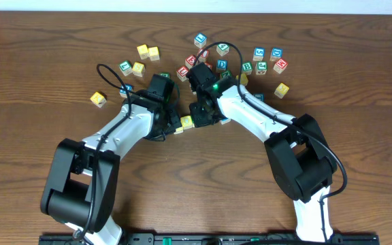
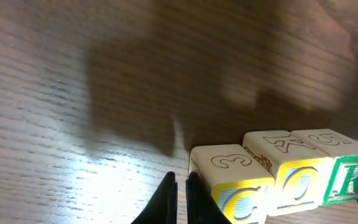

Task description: Spell out CORL

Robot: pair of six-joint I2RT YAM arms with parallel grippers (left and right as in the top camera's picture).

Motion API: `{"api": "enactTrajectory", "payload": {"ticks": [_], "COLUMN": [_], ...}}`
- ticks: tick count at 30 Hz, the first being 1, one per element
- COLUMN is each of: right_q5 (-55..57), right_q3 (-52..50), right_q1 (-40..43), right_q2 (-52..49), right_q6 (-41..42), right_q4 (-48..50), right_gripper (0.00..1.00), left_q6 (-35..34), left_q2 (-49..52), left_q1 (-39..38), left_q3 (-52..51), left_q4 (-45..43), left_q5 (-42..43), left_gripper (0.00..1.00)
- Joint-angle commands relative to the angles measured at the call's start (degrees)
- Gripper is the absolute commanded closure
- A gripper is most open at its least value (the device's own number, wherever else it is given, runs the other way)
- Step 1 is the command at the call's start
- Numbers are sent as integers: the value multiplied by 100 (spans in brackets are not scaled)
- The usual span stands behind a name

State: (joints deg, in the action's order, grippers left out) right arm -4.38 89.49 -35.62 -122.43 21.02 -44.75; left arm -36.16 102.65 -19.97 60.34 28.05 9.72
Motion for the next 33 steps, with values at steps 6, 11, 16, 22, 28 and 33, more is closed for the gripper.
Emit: {"api": "enactTrajectory", "payload": {"ticks": [6, 11, 16, 22, 28, 33], "right_q5": [197, 407, 448, 446, 450, 452], "right_q3": [-35, -35, -35, -35, -22, -22], "right_q1": [-42, -42, -37, 33, 66, 273], "right_q2": [9, 184, 409, 448, 525, 1005], "right_q6": [422, 514, 514, 514, 511, 511], "right_q4": [-249, -420, -479, -649, -643, -693], "right_gripper": [99, 99, 99, 99, 99, 99], "left_q6": [52, 101, 166, 210, 310, 470], "left_q2": [232, 243, 243, 243, 245, 249], "left_q1": [-236, -240, -240, -240, -240, -264], "left_q3": [-55, -55, -55, -55, -55, -55], "left_q4": [-164, -232, -278, -315, -358, -481], "left_q5": [31, 33, 31, 31, 31, 28], "left_gripper": [92, 92, 92, 92, 93, 92]}}
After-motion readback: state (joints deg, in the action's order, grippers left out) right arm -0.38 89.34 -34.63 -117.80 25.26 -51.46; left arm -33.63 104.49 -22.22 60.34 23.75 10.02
